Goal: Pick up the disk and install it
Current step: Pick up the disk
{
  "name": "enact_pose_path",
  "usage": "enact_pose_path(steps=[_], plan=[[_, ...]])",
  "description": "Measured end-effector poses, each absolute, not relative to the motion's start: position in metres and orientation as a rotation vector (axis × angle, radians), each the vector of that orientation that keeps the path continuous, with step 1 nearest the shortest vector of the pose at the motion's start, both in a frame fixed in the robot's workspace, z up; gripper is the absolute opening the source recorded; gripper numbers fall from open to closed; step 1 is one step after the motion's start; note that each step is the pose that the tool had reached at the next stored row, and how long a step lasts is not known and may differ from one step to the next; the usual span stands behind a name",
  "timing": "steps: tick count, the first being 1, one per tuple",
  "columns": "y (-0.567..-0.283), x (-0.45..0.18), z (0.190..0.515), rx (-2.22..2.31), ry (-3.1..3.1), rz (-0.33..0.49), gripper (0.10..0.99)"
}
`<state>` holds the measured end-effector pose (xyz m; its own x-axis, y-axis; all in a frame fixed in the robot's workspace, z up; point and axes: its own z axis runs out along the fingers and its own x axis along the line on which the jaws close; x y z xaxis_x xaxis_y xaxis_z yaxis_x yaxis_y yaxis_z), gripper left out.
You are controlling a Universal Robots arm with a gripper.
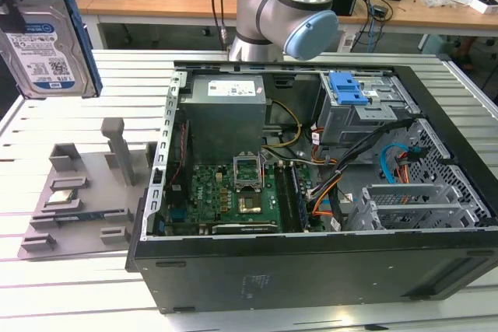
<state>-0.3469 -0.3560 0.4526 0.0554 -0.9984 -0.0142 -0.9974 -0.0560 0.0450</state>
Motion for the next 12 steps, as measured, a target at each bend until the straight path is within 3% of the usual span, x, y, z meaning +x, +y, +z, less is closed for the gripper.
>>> enact_pose_path(steps=[12], plan=[[-0.355, -0.346, 0.48, 2.265, -2.142, -0.065, 0.369]])
